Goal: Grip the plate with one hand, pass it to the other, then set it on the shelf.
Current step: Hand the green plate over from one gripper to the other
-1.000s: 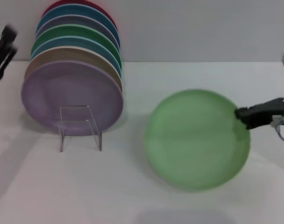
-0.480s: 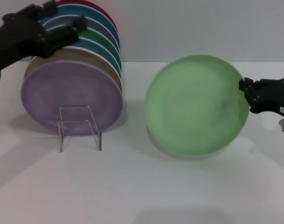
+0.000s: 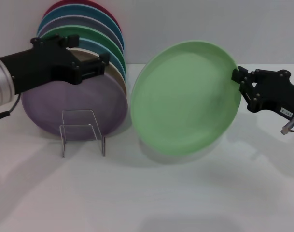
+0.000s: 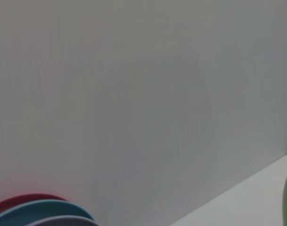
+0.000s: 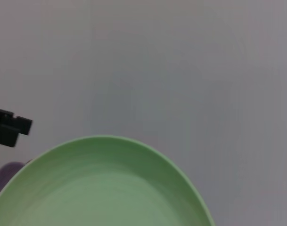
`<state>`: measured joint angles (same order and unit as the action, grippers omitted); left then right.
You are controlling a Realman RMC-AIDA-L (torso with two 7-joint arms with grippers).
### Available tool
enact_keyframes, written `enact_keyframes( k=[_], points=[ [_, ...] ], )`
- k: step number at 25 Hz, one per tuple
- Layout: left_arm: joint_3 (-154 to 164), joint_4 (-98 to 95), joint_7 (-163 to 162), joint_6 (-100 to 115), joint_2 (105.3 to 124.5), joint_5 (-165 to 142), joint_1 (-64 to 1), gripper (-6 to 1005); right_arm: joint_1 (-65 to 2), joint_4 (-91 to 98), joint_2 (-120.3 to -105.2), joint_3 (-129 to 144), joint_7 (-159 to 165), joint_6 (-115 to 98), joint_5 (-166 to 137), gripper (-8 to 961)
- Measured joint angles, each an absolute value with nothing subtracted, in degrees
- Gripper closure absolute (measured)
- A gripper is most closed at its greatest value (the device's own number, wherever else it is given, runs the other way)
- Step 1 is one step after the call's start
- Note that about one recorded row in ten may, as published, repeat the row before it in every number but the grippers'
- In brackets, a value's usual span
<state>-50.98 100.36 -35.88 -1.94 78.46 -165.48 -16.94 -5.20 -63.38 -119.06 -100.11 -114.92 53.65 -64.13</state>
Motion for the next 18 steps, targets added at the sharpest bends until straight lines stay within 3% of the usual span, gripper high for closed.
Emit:
enact_keyframes(
  k=[10,11,12,13,14,15,16,17,18],
  points=[
    [-52.49,105.76,-30.17,-14.33,80.76,-162.64,-18.26,245,-6.52,-60.56,-118.95,-102.80,-117.03,54.91,-67.06,936],
    [-54.83,106.81,-23.48,-18.10,82.46,-157.68,-18.08,245,-6.44,-59.93,-119.00,-103.78,-117.37,54.95,-67.76,936],
    [-54.83,106.81,-23.48,-18.10,82.46,-157.68,-18.08,245,-6.44,-59.93,-119.00,-103.78,-117.37,54.95,-67.76,936],
    [-57.53,107.41,-15.90,-21.76,84.77,-152.19,-17.69,246,-6.46,-59.50,-119.00,-104.20,-117.73,55.02,-67.81,936],
    [-65.92,107.75,3.22,-31.79,92.99,-141.05,-16.01,246,-6.63,-58.85,-119.01,-104.64,-118.34,55.29,-67.82,936],
    [-65.92,107.75,3.22,-31.79,92.99,-141.05,-16.01,246,-6.63,-58.85,-119.01,-104.64,-118.34,55.29,-67.82,936],
    [-74.53,107.59,18.02,-41.11,101.95,-135.57,-14.06,247,-6.84,-58.41,-119.03,-104.74,-119.04,55.54,-67.82,936],
    [-74.53,107.59,18.02,-41.11,101.95,-135.57,-14.06,247,-6.84,-58.41,-119.03,-104.74,-119.04,55.54,-67.82,936],
    [-80.14,107.49,25.64,-46.73,107.86,-133.71,-13.06,247,-6.94,-58.29,-119.04,-104.74,-119.34,55.57,-67.83,936]
  ],
)
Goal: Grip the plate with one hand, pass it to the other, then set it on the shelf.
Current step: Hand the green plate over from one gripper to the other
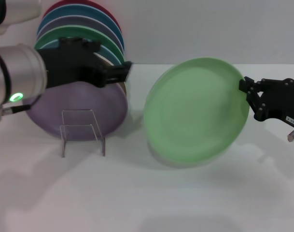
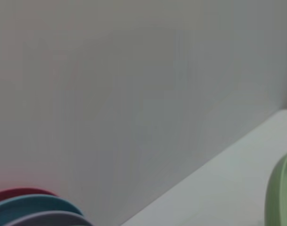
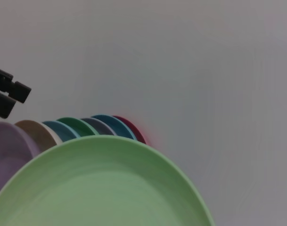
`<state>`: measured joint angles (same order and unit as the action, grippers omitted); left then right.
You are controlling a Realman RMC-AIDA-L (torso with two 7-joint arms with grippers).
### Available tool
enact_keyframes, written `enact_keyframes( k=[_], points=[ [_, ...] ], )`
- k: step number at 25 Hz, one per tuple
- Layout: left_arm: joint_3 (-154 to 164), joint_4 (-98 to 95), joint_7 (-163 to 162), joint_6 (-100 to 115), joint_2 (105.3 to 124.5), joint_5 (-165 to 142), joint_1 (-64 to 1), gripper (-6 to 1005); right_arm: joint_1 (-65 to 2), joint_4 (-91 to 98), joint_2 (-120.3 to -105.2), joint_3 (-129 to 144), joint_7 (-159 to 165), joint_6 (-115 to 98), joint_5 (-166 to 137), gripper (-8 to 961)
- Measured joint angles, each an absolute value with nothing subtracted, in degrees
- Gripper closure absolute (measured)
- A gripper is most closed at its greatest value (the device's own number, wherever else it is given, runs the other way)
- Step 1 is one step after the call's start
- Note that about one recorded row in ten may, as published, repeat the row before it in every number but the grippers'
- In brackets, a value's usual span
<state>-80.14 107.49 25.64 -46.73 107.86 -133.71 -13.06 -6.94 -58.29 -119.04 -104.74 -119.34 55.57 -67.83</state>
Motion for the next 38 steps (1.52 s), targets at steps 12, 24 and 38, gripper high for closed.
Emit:
enact_keyframes(
  k=[12,24,38],
  points=[
    [-94.30,104.11,47.88,-61.34,120.66,-124.59,-12.81,251,-10.75,-54.49,-119.28,-104.34,-125.07,58.15,-66.41,936],
    [-92.46,99.24,45.54,-60.61,118.83,-124.26,-15.14,255,-15.04,-53.06,-119.52,-103.75,-126.55,60.08,-65.72,937],
    [-92.33,100.10,48.30,-60.95,118.22,-123.58,-14.83,344,-15.74,-52.20,-119.22,-103.03,-126.25,60.74,-64.94,937]
  ],
)
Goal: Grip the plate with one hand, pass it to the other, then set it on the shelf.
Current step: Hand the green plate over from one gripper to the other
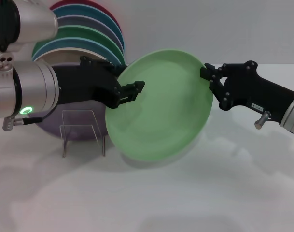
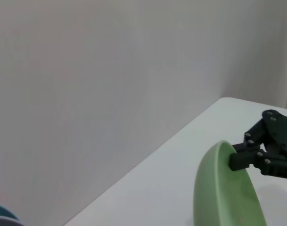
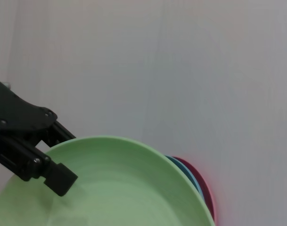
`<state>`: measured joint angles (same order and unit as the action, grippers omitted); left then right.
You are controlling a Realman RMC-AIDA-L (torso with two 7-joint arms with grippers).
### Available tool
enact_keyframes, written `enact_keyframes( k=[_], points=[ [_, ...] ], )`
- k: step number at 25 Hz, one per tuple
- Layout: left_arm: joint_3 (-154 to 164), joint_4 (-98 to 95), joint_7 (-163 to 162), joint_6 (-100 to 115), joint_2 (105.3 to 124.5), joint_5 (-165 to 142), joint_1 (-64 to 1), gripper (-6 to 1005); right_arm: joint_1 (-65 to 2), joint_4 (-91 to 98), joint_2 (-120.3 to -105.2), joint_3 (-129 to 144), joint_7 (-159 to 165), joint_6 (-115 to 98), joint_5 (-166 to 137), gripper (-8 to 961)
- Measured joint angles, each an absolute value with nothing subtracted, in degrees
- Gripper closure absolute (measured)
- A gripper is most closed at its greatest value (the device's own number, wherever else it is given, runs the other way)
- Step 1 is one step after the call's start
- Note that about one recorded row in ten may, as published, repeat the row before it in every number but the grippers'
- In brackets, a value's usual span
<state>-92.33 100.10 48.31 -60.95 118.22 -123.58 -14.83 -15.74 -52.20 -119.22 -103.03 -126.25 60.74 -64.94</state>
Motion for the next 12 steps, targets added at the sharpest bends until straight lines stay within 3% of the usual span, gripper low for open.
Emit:
enact_keyframes(
  k=[8,12],
  points=[
    [-91.71,100.31,51.40,-60.11,118.25,-123.51,-14.67,708,-15.75,-52.13,-119.18,-102.82,-125.96,60.82,-64.94,937],
    [-91.09,101.10,52.57,-58.98,118.34,-123.40,-14.17,768,-15.64,-52.11,-119.19,-102.74,-125.97,61.05,-64.94,937]
  ],
)
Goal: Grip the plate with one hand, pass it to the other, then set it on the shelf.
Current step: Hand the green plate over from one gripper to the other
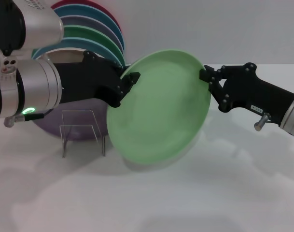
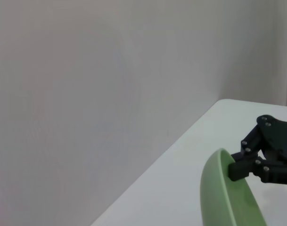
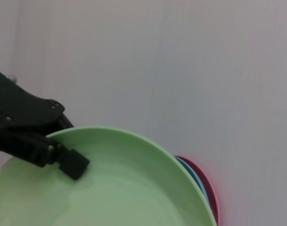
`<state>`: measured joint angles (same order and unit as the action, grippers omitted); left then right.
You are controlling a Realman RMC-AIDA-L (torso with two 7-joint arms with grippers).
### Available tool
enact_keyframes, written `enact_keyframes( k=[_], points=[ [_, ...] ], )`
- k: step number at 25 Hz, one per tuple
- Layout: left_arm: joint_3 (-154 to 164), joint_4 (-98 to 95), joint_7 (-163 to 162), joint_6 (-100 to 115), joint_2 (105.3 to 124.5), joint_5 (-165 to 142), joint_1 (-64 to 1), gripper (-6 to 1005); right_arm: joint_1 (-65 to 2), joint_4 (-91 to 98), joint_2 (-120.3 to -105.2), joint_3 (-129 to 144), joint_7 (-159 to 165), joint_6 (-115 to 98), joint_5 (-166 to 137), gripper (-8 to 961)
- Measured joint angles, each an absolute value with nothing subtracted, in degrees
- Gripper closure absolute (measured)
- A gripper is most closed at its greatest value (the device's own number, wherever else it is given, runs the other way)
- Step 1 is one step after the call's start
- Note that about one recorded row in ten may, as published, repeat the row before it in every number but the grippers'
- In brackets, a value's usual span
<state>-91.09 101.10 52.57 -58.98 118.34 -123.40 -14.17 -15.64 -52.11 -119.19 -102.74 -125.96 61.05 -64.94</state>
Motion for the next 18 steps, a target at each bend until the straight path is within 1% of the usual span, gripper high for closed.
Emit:
enact_keyframes(
  k=[5,9,12,14,15,16,17,18],
  points=[
    [-90.24,101.87,53.88,-57.95,118.36,-123.12,-13.76,843,-14.40,-51.04,-119.39,-102.49,-128.77,65.51,-62.07,937],
    [-89.72,102.24,55.61,-56.47,118.35,-121.67,-13.17,897,-12.06,-49.83,-119.44,-102.06,-128.82,66.92,-56.12,937],
    [-89.35,102.15,58.44,-54.45,118.35,-119.82,-12.34,907,-10.81,-48.29,-119.42,-102.70,-128.79,70.14,-52.45,845],
    [-88.20,102.29,62.23,-50.96,118.34,-118.19,-10.71,909,-9.20,-46.27,-119.43,-104.22,-128.81,74.43,-48.03,784],
    [-87.14,102.49,64.71,-48.47,118.34,-117.49,-9.67,910,-8.04,-44.18,-119.52,-106.07,-128.73,77.89,-44.50,681],
    [-84.01,102.86,71.90,-41.66,118.28,-115.86,-7.25,911,-6.57,-39.65,-119.65,-109.79,-128.59,83.45,-39.28,578],
    [-81.14,103.00,78.16,-35.76,118.23,-114.27,-5.36,912,-6.57,-39.65,-119.65,-109.79,-128.59,83.45,-39.28,545],
    [-78.63,103.11,83.45,-31.22,118.26,-113.01,-4.04,913,-6.05,-35.83,-119.73,-112.64,-128.60,86.96,-36.37,513]
  ],
)
